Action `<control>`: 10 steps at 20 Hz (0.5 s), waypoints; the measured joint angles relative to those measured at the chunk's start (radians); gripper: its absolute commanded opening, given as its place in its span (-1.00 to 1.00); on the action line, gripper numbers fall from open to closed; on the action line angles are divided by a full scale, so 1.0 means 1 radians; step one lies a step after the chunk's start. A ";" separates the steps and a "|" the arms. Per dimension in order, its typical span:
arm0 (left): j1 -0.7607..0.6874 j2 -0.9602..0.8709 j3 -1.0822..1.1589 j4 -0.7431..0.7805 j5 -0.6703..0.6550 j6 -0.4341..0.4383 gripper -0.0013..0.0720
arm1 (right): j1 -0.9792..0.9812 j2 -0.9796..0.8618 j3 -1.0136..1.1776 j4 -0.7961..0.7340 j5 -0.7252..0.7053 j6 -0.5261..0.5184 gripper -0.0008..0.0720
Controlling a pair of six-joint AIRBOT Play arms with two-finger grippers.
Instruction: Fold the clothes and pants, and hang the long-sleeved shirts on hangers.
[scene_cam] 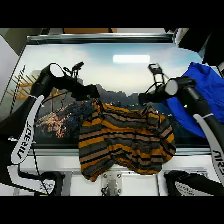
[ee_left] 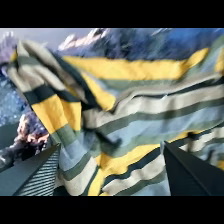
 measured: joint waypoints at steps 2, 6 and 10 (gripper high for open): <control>-0.041 0.002 -0.039 0.030 0.011 -0.003 0.91 | 0.073 -0.059 0.000 -0.091 0.037 0.069 0.65; -0.106 0.003 -0.095 0.058 0.030 -0.004 0.91 | 0.177 -0.174 0.000 -0.246 0.088 0.222 0.65; -0.138 0.004 -0.110 0.066 0.042 -0.004 0.91 | 0.209 -0.246 0.000 -0.370 0.105 0.362 0.65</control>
